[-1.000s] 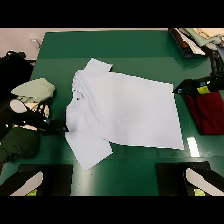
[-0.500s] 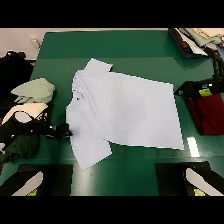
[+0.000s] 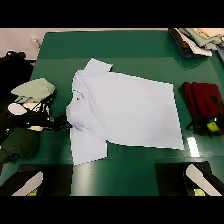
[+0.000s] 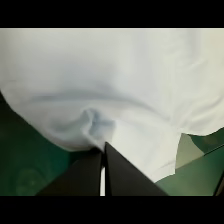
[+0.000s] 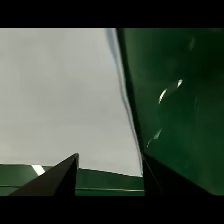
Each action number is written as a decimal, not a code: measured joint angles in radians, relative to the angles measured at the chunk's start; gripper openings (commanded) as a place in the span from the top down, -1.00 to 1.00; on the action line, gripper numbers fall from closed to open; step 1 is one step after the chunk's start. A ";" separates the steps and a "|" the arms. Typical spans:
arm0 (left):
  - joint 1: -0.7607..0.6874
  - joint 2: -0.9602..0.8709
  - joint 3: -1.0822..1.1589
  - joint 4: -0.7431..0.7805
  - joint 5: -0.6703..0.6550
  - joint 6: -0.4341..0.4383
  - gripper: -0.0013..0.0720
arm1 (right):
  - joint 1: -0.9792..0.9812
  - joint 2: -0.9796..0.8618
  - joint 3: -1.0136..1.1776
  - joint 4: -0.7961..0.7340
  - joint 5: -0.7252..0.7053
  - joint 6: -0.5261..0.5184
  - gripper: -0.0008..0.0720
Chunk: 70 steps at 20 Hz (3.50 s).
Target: Fold the shirts.
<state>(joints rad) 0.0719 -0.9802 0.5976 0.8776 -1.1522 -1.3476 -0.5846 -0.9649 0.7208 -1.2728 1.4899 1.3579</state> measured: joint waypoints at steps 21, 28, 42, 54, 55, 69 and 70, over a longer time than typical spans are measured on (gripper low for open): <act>0.000 0.213 0.545 0.014 -0.050 -0.085 0.91 | 0.245 0.137 0.316 0.096 -0.108 -0.024 0.94; 0.000 0.267 1.283 0.102 0.024 -0.153 0.91 | 0.209 0.228 0.982 0.098 -0.086 0.003 0.94; 0.000 -0.063 1.247 0.179 -0.164 -0.220 0.91 | 0.349 -0.067 1.077 0.000 0.099 0.108 0.95; 0.000 -0.584 0.947 0.089 0.039 -0.123 0.91 | 0.472 -0.665 0.982 -0.105 0.010 0.125 0.94; 0.000 -0.603 0.967 0.086 0.050 -0.120 0.91 | 0.472 -0.694 1.021 -0.106 0.007 0.126 0.94; -0.040 -0.647 0.842 0.206 -0.206 -0.052 -0.30 | 0.475 -0.570 0.743 -0.112 -0.065 0.083 0.12; -0.045 -0.647 0.824 0.211 -0.206 -0.066 -0.34 | 0.475 -0.555 0.716 -0.111 -0.077 0.082 0.08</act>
<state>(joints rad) 0.0269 -1.6276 1.4216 1.0882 -1.3586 -1.4136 -0.1097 -1.5200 1.4372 -1.3838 1.4124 1.4395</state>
